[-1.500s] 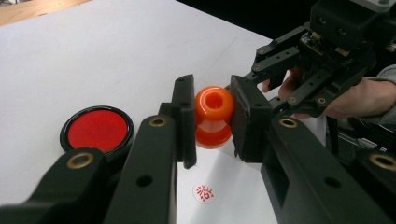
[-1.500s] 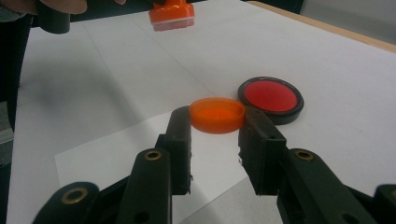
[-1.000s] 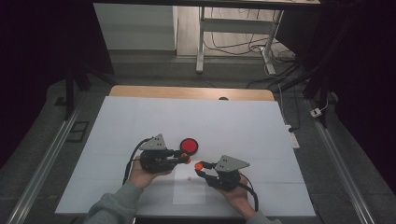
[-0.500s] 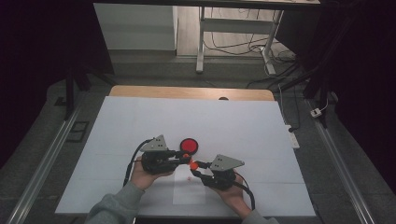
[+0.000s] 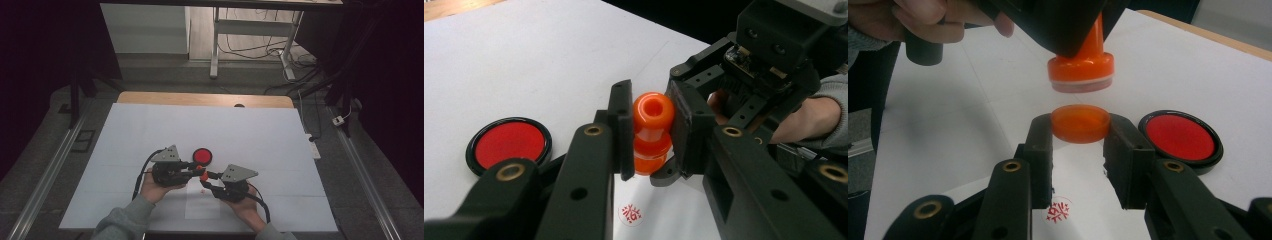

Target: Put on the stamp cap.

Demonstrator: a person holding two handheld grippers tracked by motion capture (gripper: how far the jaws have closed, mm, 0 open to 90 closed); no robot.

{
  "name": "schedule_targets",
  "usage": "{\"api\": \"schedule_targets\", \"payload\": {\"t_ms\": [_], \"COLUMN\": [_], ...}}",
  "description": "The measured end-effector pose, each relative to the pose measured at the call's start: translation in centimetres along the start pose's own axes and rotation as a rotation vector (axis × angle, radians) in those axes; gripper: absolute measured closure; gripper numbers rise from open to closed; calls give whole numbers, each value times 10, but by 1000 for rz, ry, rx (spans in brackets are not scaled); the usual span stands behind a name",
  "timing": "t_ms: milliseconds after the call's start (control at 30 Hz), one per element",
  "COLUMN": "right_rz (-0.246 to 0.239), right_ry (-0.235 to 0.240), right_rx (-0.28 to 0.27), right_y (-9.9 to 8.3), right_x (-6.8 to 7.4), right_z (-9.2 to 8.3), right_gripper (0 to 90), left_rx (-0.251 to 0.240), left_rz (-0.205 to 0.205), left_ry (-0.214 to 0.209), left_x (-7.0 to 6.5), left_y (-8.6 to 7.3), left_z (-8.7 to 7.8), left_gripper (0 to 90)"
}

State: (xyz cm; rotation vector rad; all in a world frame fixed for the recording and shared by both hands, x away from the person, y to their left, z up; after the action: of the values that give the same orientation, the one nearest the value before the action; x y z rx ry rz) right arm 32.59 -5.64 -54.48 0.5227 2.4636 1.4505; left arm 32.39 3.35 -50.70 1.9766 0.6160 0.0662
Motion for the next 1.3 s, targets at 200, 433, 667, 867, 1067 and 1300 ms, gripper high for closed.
{"api": "schedule_targets", "payload": {"t_ms": [200, 433, 667, 867, 1067, 1300], "right_rz": [4, -2, 2, 8, 8, 9], "right_ry": [3, 4, 5, 10, 9, 7], "right_rx": [-9, -11, -16, -20, -24, -23], "right_y": [2, 3, 3, 4, 4, 3], "right_x": [0, 0, 0, 0, 0, 0], "right_z": [0, -1, -1, -2, -2, -2], "right_gripper": [648, 648, 649, 649, 649, 650], "left_rx": [8, 14, 22, 20, 23, 24], "left_rz": [-3, -2, -2, -1, -2, -5], "left_ry": [-3, -3, -6, -5, -5, -8], "left_x": [0, 0, 0, 0, 0, 0], "left_y": [-2, -4, -5, -6, -6, -7], "left_z": [2, 3, 6, 6, 7, 8], "left_gripper": [723, 723, 724, 724, 724, 724]}}
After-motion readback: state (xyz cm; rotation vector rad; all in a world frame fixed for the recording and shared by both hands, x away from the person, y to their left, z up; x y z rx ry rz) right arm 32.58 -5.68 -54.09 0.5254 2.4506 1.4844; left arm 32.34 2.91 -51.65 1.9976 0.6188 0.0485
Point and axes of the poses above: each handheld gripper's, and its own axes: z roughly forward along the jaws, y roughly out of its top, x roughly to its left, the point moved 9 cm from there along z, roughly forward along the jaws, and after that the axes turned 4 degrees about x, right-handed, at the moved point
